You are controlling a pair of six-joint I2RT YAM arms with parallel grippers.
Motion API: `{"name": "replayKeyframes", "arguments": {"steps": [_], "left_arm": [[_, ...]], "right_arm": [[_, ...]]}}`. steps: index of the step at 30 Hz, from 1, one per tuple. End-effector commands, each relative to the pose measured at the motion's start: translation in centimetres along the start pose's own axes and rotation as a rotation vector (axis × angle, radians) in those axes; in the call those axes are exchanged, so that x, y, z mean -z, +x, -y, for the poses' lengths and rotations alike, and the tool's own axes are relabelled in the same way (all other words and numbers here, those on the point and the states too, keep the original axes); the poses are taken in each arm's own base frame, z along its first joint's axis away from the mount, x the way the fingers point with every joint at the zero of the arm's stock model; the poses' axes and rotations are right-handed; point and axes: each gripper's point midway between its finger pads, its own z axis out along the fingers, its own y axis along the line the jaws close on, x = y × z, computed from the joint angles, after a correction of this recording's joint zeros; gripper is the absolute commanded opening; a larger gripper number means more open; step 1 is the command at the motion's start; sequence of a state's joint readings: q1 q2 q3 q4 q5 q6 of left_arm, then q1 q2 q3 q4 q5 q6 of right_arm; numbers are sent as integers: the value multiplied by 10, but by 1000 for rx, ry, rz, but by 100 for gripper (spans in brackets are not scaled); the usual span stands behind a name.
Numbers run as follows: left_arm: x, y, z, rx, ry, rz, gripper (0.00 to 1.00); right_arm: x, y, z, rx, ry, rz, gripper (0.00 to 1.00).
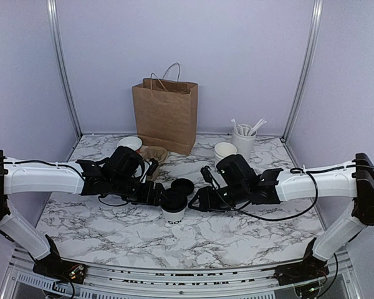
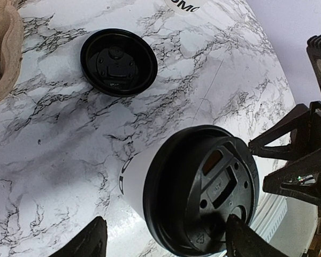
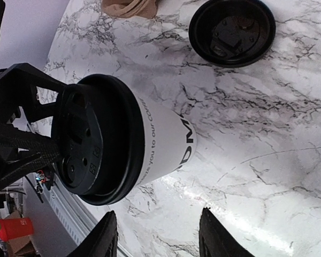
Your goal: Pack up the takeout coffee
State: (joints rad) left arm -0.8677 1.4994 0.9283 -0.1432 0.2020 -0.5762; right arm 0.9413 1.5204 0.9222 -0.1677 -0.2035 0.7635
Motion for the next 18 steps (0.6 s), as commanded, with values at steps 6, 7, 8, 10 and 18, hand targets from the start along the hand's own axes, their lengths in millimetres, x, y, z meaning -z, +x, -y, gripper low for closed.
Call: {"name": "replayKeyframes", "arguments": {"steps": [6,7,8,10,18], "left_arm": [[-4,14,-6,0,-19,-42,76],[-4,14,-6,0,-18,-44,76],[-4,14,-6,0,-18,-43,76],[-4,13,-5,-1,-17,-41,76],[-5,13,-4,-4,-13,-43,76]], "right_arm": [[-6,-8,-19,-118,-196,-1,50],[-6,-9,-18,-128,-205,3,50],[-7,-9,-15,-140,-206,2,50],[-7,-10,-10,-160,-212,0,50],[-11,-12,-8,-191,-258,-5,50]]}}
